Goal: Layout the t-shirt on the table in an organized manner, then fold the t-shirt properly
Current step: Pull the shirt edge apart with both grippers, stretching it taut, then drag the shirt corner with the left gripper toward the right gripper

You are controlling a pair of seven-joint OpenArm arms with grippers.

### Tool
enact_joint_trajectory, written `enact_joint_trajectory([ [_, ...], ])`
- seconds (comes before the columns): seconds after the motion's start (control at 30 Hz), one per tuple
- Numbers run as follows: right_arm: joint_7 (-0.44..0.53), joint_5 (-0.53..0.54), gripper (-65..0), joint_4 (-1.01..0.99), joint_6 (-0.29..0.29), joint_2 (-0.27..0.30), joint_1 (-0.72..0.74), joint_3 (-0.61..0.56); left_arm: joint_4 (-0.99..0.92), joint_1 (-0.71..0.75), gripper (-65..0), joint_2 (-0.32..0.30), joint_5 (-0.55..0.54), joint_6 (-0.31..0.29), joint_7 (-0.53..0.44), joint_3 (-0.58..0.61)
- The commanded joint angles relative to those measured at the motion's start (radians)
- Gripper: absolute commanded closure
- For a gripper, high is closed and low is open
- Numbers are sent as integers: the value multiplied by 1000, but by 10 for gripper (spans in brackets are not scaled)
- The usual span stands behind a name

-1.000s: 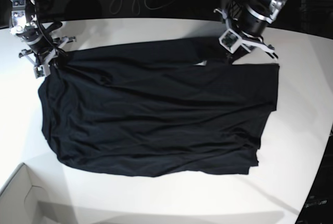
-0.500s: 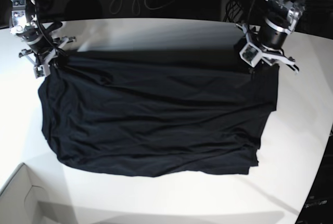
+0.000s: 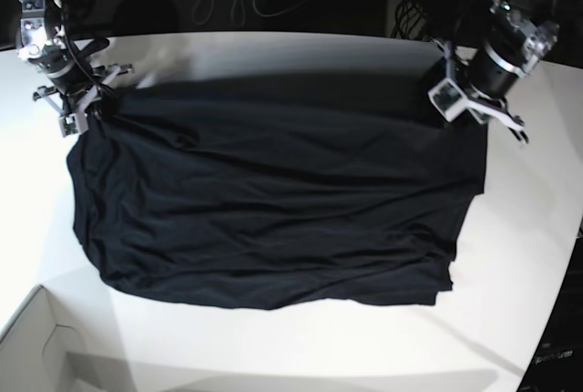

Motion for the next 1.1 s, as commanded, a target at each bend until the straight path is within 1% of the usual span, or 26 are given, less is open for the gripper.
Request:
enact_joint_trajectory([
  [0.0, -71, -22, 0, -6, 0, 7, -16, -3, 21, -5, 0, -13, 4, -9, -15, -28],
  [0.1, -71, -22, 0, -6, 0, 7, -16, -3, 21, -42, 0, -10, 4, -73, -15, -46],
  [0.17, -71, -22, 0, -6, 0, 6, -16, -3, 21, -49, 0, -10, 4, -98, -15, -48],
  [0.4, -71, -22, 0, -6, 0, 6, -16, -3, 21, -49, 0, -9, 3, -107, -15, -31],
  [0.57, -71, -22, 0, -8, 0, -5, -14, -3, 21, -20, 0, -9, 3, -107, -15, 88],
  [0.67, -71, -22, 0, -8, 0, -6, -14, -3, 17, -11, 0, 29, 4, -107, -15, 186],
  [0.77, -71, -22, 0, -8, 0, -6, -14, -3, 11, -19, 0, 79, 12, -105, -9, 256],
  [0.83, -72, -22, 0, -8, 0, -6, -14, -3, 8, -19, 0, 109, 67, -105, -5, 284],
  [0.93, -71, -22, 0, -8, 0, -6, -14, -3, -21, -20, 0, 154, 182, -105, -5, 305],
  [1.0, -71, -22, 0, -8, 0, -6, -14, -3, -58, -17, 0, 175, 230, -105, -6, 307],
  [1.07, -71, -22, 0, -8, 0, -6, -14, -3, -90, -20, 0, 194, 250, -105, -11, 316],
])
